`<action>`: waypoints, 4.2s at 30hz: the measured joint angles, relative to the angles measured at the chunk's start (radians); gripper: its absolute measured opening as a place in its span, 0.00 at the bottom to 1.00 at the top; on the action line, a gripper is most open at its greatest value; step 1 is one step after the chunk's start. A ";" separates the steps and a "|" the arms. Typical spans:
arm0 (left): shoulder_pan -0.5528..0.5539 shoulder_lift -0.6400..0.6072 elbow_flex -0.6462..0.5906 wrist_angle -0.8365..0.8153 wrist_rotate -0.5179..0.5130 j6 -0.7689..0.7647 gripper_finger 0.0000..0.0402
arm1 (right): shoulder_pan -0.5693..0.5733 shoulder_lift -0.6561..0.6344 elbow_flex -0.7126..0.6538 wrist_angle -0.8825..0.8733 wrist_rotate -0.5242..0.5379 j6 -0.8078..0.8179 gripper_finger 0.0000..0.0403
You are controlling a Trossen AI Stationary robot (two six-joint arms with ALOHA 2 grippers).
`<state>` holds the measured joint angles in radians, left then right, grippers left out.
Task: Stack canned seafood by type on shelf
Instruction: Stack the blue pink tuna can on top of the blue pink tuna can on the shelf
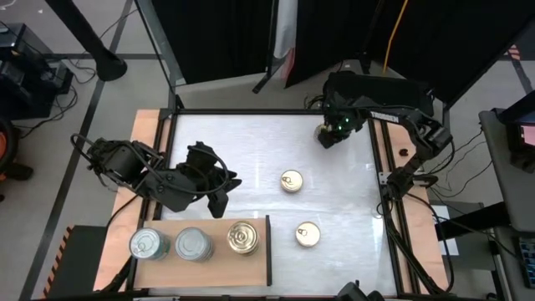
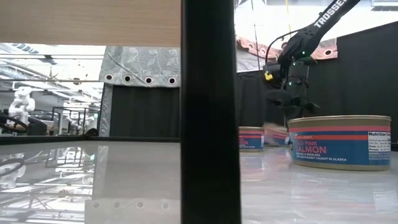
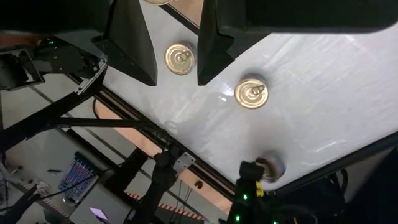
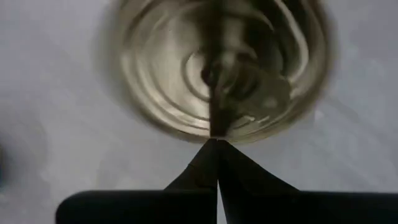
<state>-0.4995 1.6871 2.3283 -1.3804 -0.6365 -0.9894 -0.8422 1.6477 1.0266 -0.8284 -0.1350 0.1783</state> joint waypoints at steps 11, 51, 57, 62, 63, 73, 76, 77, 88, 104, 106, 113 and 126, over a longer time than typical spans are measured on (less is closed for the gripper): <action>0.000 0.000 0.000 -0.028 0.019 0.001 0.30 | 0.047 -0.026 -0.129 -0.079 0.002 0.042 0.00; 0.041 0.000 0.000 -0.072 0.058 0.001 0.30 | 0.083 -0.186 0.007 0.040 0.060 -1.258 0.78; 0.041 0.000 0.000 -0.073 0.058 0.008 0.30 | 0.084 -0.161 0.005 0.017 0.111 -1.346 0.78; 0.041 0.000 0.000 -0.072 0.058 0.023 0.30 | 0.084 -0.136 0.006 0.094 0.134 -1.360 0.78; 0.041 0.000 0.000 -0.072 0.058 0.026 0.30 | 0.084 -0.127 0.006 0.106 0.135 -1.364 0.78; 0.040 0.000 0.000 -0.072 0.061 0.032 0.30 | 0.084 -0.045 0.006 0.141 0.140 -1.320 0.78; 0.040 0.000 0.000 -0.072 0.063 0.042 0.30 | 0.084 -0.020 0.006 0.151 0.142 -1.307 0.78; 0.040 0.000 0.000 -0.072 0.063 0.051 0.30 | 0.084 -0.012 0.006 0.152 0.146 -1.302 0.77; 0.040 0.000 0.000 -0.074 0.079 0.083 0.30 | 0.087 -0.002 0.006 0.088 0.164 -1.197 0.45; 0.061 0.000 0.000 -0.077 0.083 0.138 0.30 | 0.160 -0.036 0.449 -0.521 -0.447 -0.399 0.47; 0.061 0.000 0.000 -0.077 0.083 0.156 0.30 | 0.180 -0.064 0.484 -0.482 -0.637 -0.227 0.45; 0.061 0.000 0.000 -0.077 0.129 0.204 0.30 | 0.376 -0.222 0.515 -0.159 -0.832 0.311 0.45; 0.061 -0.003 0.000 -0.080 0.242 0.264 0.30 | 0.920 -0.303 0.515 0.512 -0.210 0.943 0.48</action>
<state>-0.4389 1.6841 2.3283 -1.4603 -0.3945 -0.7250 0.0780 1.3447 1.5417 -0.3165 -0.3452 1.1211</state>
